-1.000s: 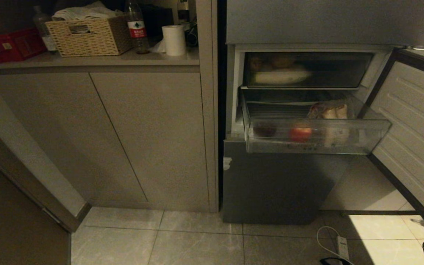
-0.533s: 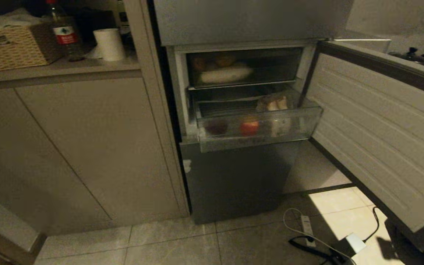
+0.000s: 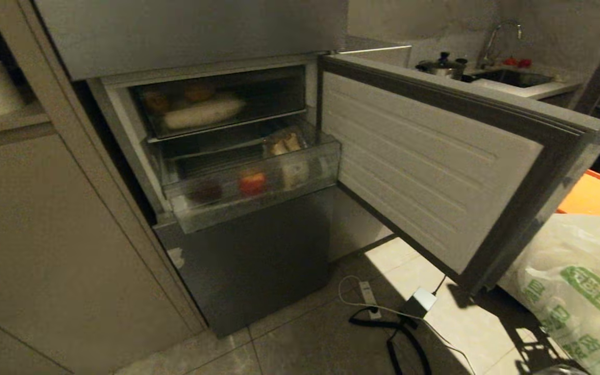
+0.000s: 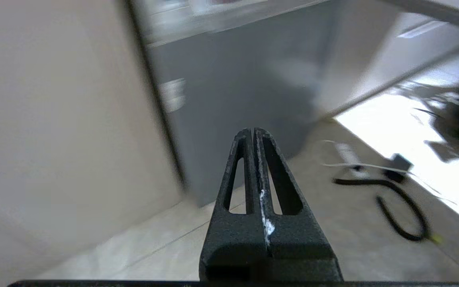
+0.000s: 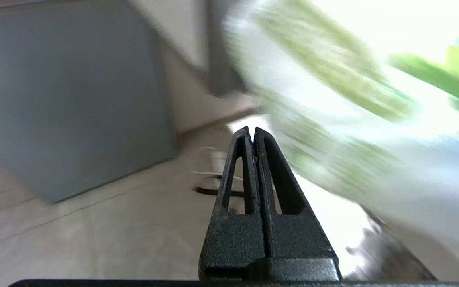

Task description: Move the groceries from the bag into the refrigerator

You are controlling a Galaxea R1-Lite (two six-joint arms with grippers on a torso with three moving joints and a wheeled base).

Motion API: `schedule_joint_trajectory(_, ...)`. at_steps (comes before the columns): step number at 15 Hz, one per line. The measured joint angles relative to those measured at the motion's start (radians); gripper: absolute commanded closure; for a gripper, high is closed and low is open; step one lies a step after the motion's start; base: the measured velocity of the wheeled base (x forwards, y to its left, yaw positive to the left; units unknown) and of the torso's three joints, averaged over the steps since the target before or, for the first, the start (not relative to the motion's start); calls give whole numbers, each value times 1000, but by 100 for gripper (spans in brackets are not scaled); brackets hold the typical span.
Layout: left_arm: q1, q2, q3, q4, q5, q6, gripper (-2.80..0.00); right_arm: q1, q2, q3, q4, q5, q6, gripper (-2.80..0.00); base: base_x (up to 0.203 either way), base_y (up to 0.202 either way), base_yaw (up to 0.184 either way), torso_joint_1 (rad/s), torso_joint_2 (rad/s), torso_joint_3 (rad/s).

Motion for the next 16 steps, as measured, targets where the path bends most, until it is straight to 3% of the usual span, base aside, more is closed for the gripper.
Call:
schedule_joint_trajectory(3,0,0,0,0,0,-1,0,0,0,0,0,1,-13,0,1,5,-78,1,2,2)
schedule_joint_trajectory(5,0,0,0,0,-3,10,0,0,2,-15,7,7,-67,0,0,0,0,0,0,0)
schedule_joint_trajectory(8,0,0,0,0,-9,32,0,-1,84,-182,102,-36,-67,0,0,0,0,0,0,0)
schedule_joint_trajectory(12,0,0,0,-1,0,-28,0,-5,483,-527,255,-133,-34,0,0,0,0,0,0,0)
schedule_joint_trajectory(16,0,0,0,-2,0,-32,0,-25,963,-796,316,-191,48,0,0,0,0,0,0,0)
